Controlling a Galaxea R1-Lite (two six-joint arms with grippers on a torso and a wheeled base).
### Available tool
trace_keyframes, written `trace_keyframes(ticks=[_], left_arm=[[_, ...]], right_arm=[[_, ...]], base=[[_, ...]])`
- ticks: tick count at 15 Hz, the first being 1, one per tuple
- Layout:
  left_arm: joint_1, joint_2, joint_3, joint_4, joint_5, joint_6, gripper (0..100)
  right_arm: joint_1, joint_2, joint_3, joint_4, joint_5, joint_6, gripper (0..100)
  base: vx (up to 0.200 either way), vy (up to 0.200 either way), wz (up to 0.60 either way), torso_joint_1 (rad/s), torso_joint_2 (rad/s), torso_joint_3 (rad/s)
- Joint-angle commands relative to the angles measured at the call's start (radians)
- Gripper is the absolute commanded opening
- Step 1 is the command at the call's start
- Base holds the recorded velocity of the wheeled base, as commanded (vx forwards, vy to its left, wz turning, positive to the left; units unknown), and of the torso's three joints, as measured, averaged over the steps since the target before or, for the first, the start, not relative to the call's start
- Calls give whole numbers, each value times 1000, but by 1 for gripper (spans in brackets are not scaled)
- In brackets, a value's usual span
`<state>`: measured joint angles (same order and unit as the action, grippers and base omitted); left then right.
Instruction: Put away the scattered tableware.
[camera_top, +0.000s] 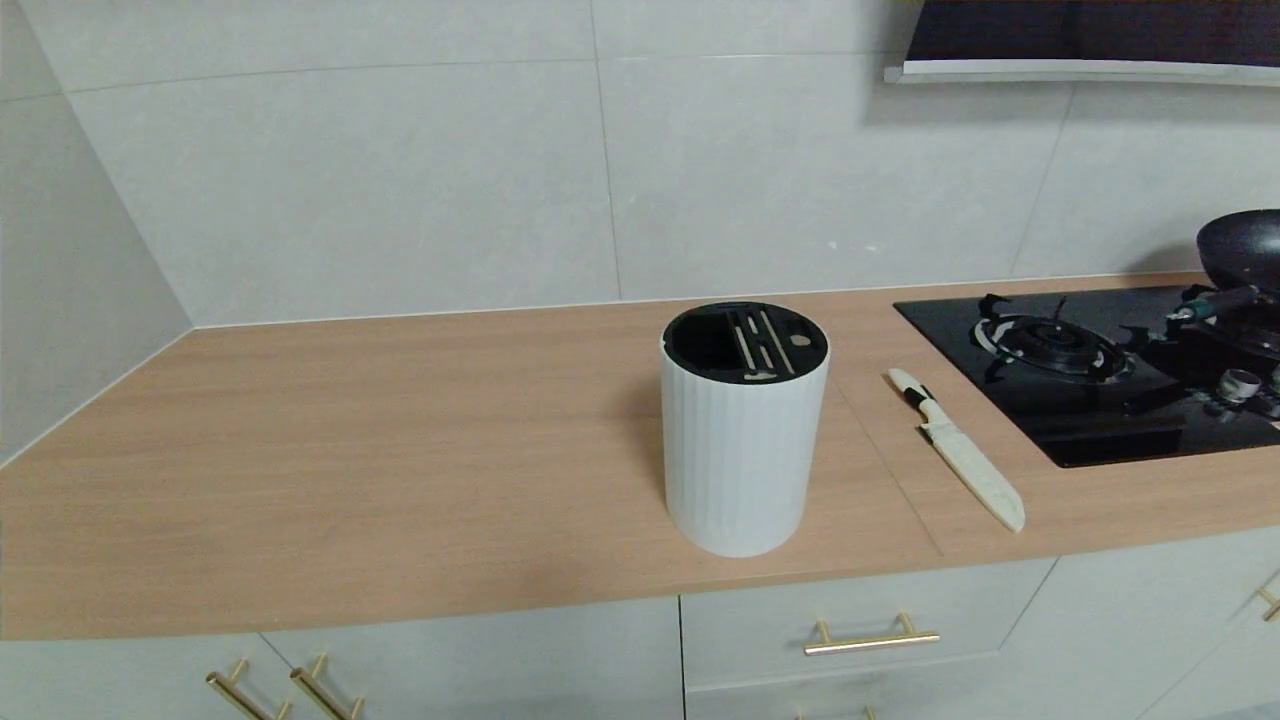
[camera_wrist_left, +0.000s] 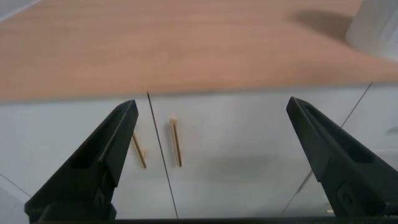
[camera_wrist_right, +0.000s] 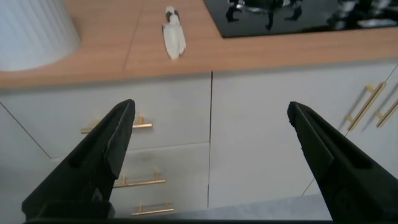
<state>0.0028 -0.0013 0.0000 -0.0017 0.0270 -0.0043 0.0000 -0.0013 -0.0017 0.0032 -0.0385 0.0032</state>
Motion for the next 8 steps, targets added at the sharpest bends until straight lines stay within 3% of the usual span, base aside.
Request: trace_keyframes(ticks=[1,8], left_arm=[[0,1,0,0,1,0,100],[0,1,0,0,1,0,100]], right_arm=[[0,1,0,0,0,0,100],[0,1,0,0,0,0,100]], base=[[0,0,0,242,-540,-310],[0,0,0,270,-583,-311]])
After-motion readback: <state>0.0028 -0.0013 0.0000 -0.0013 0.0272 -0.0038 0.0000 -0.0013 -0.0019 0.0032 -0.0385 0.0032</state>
